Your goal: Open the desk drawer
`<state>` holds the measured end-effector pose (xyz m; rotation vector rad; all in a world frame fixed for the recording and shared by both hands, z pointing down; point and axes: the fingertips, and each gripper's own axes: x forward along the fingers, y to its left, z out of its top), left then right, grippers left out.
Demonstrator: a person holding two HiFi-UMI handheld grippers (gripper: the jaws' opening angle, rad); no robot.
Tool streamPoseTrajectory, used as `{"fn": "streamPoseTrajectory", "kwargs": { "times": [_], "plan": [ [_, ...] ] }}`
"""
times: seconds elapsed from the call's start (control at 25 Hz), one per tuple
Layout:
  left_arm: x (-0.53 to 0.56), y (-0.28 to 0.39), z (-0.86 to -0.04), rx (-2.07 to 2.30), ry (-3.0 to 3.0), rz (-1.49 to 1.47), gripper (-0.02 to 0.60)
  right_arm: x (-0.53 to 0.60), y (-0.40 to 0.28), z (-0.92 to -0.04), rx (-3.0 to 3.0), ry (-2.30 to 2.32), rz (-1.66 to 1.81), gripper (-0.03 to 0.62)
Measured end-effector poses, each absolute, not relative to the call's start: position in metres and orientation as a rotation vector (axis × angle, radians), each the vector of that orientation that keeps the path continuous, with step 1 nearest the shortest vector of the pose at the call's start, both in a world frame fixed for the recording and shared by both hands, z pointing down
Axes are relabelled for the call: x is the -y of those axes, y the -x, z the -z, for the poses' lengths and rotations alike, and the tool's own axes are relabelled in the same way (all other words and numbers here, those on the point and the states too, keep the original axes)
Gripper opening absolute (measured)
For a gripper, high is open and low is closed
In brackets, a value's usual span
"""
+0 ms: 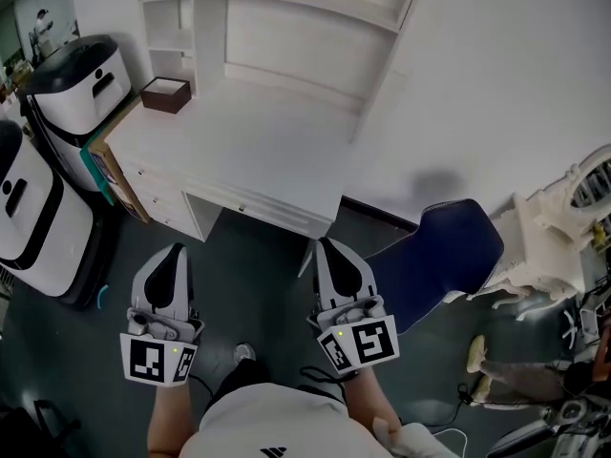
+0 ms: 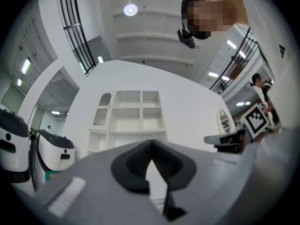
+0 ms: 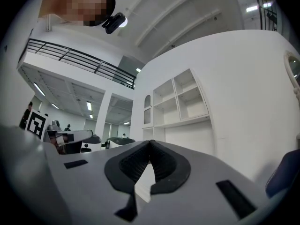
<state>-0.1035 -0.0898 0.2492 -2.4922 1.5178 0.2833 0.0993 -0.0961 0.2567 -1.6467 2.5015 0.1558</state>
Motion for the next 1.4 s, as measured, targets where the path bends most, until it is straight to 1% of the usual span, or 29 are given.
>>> {"fn": "streamPoseTrajectory", "kwargs": {
  "times": [0.32,0.56,0.96,1.24,1.4],
  "plan": [
    [0.155,0.133,-0.258,-1.475,2.546,-0.273,0.006,0.154,-0.073,-0.264,-2.474,1.716,-0.146,0.002],
    [0.195,0.138,-0.28,-1.459,2.615,-0.245,0.006,0.184,-0.064,-0.276,-2.482,1.764,-0.124,0.002],
    [0.252,0.101,-0.35,-1.453,2.788,-0.092,0.006,0.232,-0.089,-0.318,-2.527,1.844,-0.006,0.002],
    [0.297,0.072,-0.411,-1.494,2.88,0.075,0.006,0.284,-0.102,-0.339,-2.586,1.808,0.086,0.002],
    [0.318,0.062,-0.447,-1.562,2.917,0.114,0.006,0.308,-0.105,-0.352,-2.63,1.769,0.141,0.002]
  ]
}}
